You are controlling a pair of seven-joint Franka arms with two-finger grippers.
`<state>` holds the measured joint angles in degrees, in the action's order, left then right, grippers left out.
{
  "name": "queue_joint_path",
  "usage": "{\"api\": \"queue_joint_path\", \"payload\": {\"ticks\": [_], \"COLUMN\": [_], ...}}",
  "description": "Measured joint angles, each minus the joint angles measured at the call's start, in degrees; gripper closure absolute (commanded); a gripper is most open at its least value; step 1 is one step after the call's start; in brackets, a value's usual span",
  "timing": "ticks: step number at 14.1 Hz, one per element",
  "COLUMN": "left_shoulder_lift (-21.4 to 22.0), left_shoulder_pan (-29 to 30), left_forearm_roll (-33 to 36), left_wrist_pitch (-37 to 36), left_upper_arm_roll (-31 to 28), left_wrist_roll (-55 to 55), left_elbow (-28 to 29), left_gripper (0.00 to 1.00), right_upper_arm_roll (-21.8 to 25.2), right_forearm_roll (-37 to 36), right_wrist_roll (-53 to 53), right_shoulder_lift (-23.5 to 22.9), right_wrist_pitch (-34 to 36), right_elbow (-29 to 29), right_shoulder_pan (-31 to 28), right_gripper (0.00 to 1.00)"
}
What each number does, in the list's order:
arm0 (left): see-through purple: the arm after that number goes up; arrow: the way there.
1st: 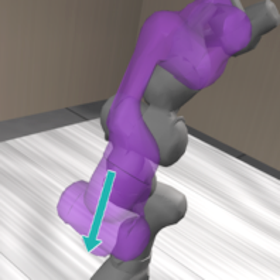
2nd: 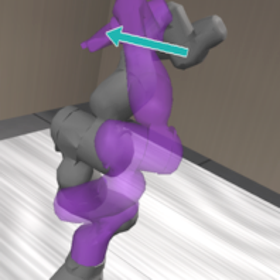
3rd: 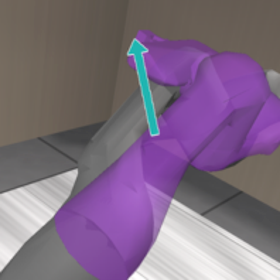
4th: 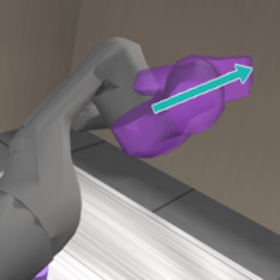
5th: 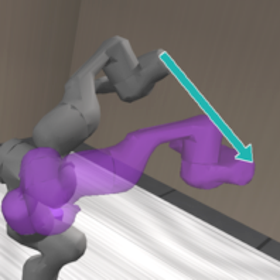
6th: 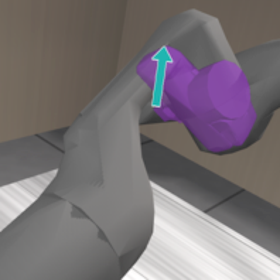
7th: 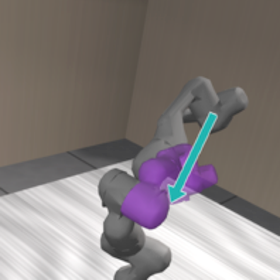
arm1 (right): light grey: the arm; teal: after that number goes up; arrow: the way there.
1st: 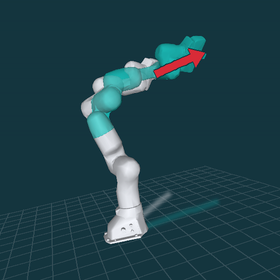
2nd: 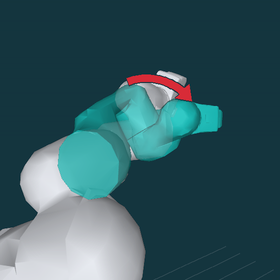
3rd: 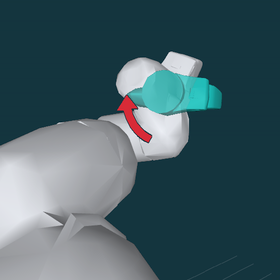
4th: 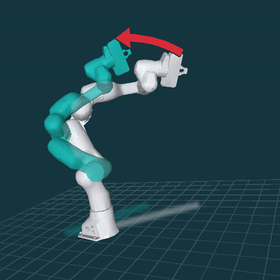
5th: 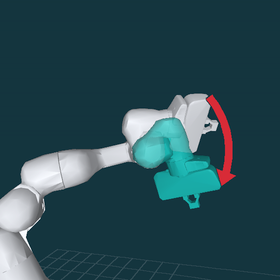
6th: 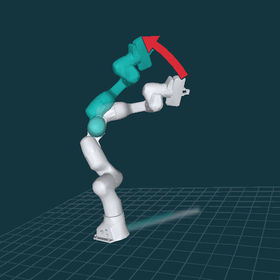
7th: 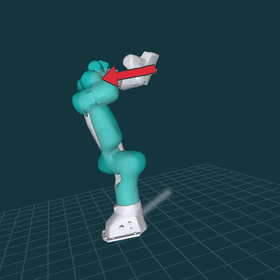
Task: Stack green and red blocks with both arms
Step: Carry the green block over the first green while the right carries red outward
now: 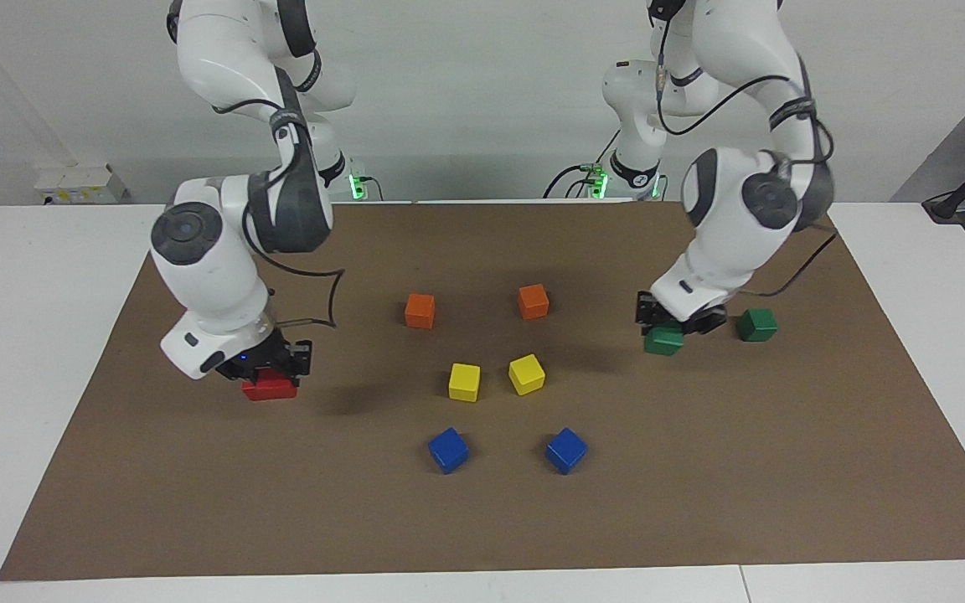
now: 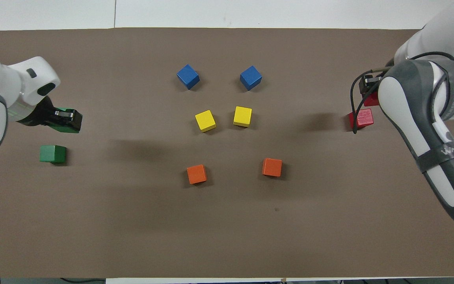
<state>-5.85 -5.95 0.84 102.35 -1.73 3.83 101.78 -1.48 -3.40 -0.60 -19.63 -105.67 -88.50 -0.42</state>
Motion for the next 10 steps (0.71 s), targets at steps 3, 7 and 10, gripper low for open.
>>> {"api": "queue_joint_path", "payload": {"ticks": [3, 7, 10], "left_shoulder_lift": [0.89, 1.48, 2.93], "left_shoulder_pan": [4.88, 11.34, 12.90], "left_forearm_roll": [2.11, 2.24, 2.25], "left_wrist_pitch": [0.08, 6.23, 15.47], "left_upper_arm_roll": [0.07, 0.07, 0.16], "left_wrist_roll": [3.47, 7.99, 8.56], "left_elbow": [3.95, 8.60, 15.13], "left_gripper": [1.00, 1.00, 1.00], "right_upper_arm_roll": [-0.03, -0.08, -0.66], "right_forearm_roll": [0.04, 0.04, 0.04], "right_wrist_roll": [-0.85, -0.85, -0.86], "right_shoulder_lift": [2.75, 3.89, 4.38], "right_wrist_pitch": [-6.88, -16.32, -17.99], "right_elbow": [-8.03, -14.93, -16.03], "right_shoulder_pan": [-2.86, -3.72, -3.48], "right_gripper": [1.00, 1.00, 1.00]}}
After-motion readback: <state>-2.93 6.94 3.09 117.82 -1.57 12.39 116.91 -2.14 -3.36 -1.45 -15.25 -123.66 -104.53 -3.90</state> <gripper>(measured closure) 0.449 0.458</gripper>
